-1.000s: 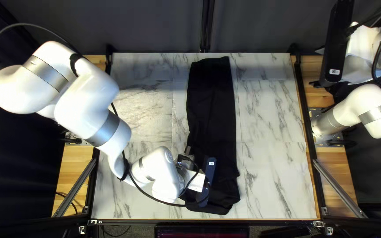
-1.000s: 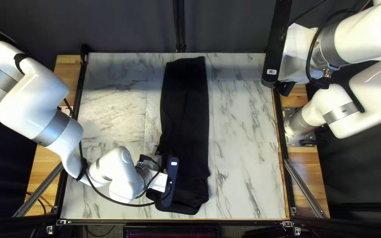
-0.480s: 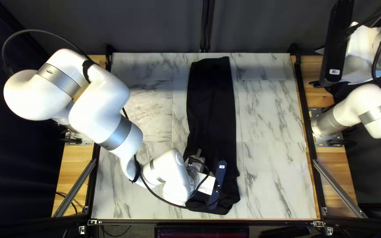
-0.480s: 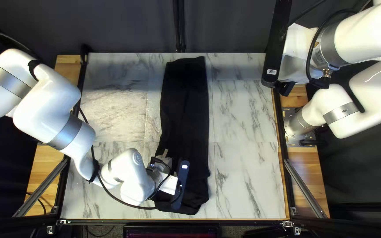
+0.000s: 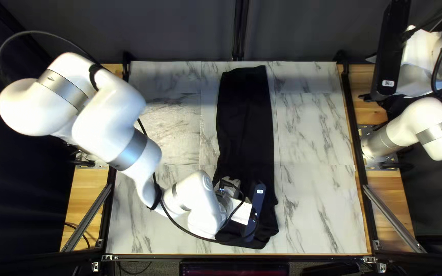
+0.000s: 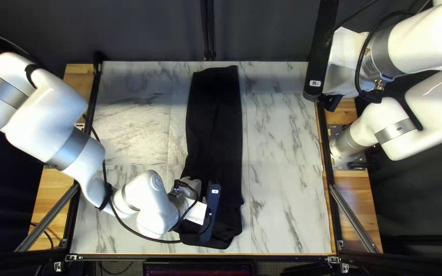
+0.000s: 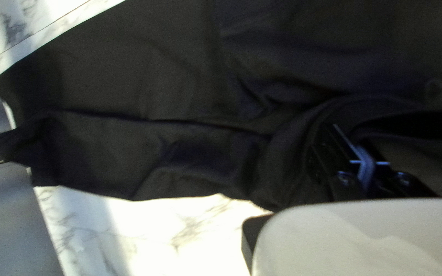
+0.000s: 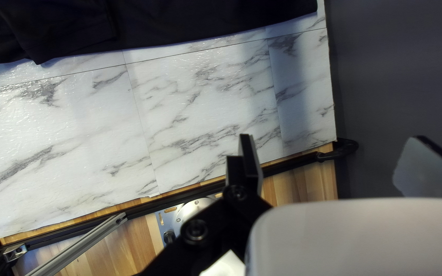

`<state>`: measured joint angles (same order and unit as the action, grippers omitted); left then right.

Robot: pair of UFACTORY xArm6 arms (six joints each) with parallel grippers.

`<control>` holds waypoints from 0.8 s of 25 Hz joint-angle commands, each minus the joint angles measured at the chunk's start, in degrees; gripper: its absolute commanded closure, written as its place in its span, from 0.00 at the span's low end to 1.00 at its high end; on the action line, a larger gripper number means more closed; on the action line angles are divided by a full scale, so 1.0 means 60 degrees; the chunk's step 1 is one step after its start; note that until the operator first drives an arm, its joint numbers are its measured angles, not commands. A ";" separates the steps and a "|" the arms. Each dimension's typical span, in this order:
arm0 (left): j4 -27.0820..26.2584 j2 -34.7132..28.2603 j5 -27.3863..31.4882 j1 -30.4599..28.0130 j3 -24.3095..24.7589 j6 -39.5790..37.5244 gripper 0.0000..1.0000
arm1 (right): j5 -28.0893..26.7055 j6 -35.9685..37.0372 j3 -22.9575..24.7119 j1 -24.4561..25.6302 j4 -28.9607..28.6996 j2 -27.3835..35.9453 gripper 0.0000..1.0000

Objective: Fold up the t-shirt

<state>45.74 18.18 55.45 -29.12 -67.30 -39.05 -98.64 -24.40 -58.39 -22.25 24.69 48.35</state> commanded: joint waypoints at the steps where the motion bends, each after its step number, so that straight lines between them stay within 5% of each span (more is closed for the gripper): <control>1: 0.0340 -0.0006 0.0079 0.0114 -0.0071 0.0575 1.00 | 0.0000 0.0000 0.0000 0.0000 0.0000 0.0000 0.00; 13: 0.1920 0.0874 -0.0852 0.0594 -0.0579 0.1358 1.00 | 0.0000 0.0000 0.0000 0.0000 0.0000 0.0000 0.00; 20: 0.2479 0.0753 -0.1208 0.0486 0.0165 0.1205 1.00 | 0.0000 0.0000 0.0000 0.0000 0.0000 0.0000 0.00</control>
<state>60.08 23.00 48.80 -25.75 -67.86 -31.32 -98.64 -24.40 -58.39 -22.25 24.69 48.35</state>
